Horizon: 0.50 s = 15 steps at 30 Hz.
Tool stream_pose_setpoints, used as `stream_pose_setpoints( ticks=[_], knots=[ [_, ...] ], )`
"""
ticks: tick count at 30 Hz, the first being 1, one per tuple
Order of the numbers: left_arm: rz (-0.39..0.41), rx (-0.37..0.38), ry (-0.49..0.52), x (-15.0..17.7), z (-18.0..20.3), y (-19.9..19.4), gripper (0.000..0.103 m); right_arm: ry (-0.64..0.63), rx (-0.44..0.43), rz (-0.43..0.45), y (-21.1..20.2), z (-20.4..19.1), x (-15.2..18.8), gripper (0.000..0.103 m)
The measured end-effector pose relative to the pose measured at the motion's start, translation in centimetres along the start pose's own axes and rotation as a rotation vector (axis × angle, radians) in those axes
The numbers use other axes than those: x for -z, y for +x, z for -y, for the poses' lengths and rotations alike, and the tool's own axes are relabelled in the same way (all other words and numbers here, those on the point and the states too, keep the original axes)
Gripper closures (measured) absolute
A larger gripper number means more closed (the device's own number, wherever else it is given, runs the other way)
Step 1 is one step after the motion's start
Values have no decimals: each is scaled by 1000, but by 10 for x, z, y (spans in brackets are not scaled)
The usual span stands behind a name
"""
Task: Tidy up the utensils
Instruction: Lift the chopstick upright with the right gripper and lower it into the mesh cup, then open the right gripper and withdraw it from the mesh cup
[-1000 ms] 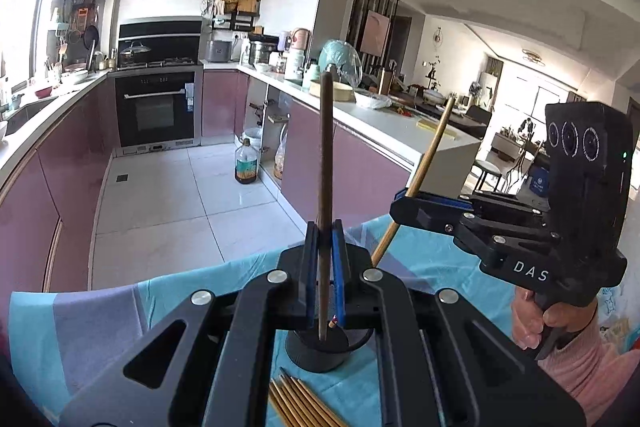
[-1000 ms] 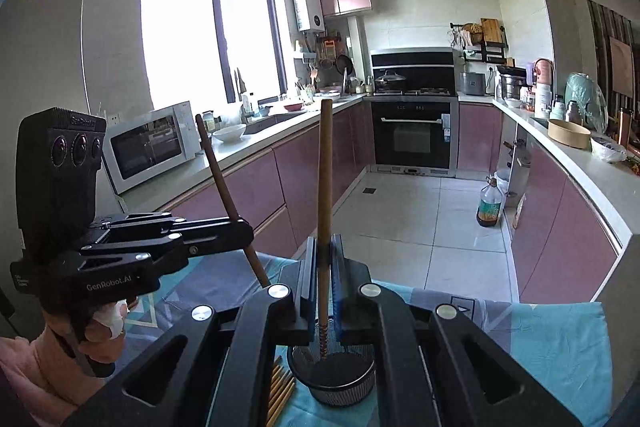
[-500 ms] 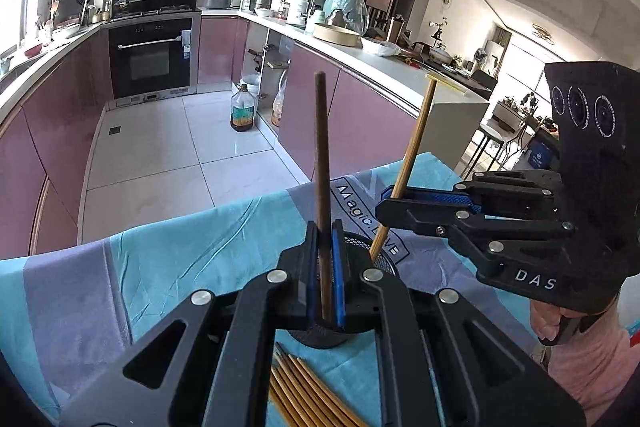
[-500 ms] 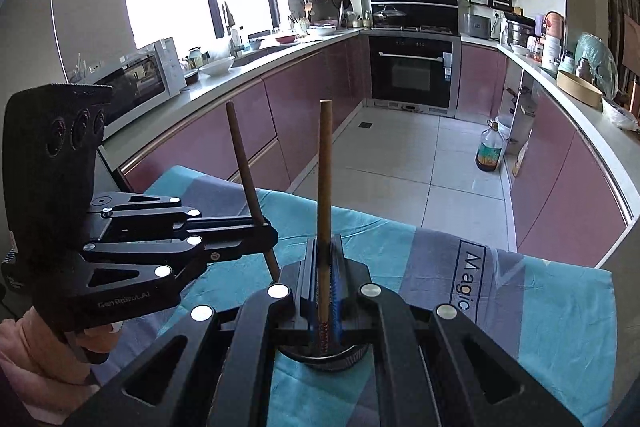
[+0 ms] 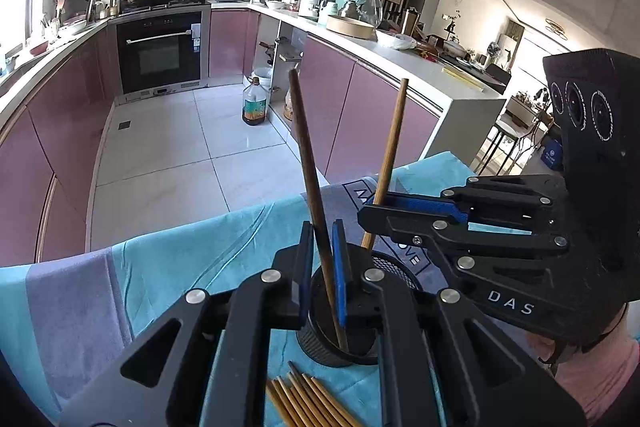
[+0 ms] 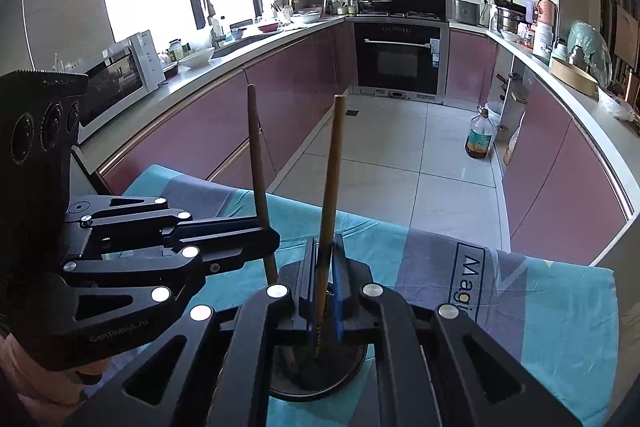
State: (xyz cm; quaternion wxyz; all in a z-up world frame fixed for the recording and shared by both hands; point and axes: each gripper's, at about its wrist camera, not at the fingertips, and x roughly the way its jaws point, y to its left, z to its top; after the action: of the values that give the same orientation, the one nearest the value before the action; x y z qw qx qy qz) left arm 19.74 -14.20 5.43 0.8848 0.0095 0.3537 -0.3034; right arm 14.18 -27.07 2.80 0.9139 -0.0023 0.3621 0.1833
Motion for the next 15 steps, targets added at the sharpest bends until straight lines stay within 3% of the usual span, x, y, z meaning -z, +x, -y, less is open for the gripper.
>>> stream_pose_setpoints(
  ticks=[6, 9, 15],
  knots=[
    [3, -30, -9, 2, -5, 9, 92, 21, 14, 3, 11, 1, -2, 92],
    [22, -51, -10, 4, -8, 6, 88, 28, 6, 15, 10, 1, 1, 84],
    [104, -111, 0, 15, -12, -19, 60, 38, 20, 73, -10, 1, 9, 57]
  ],
)
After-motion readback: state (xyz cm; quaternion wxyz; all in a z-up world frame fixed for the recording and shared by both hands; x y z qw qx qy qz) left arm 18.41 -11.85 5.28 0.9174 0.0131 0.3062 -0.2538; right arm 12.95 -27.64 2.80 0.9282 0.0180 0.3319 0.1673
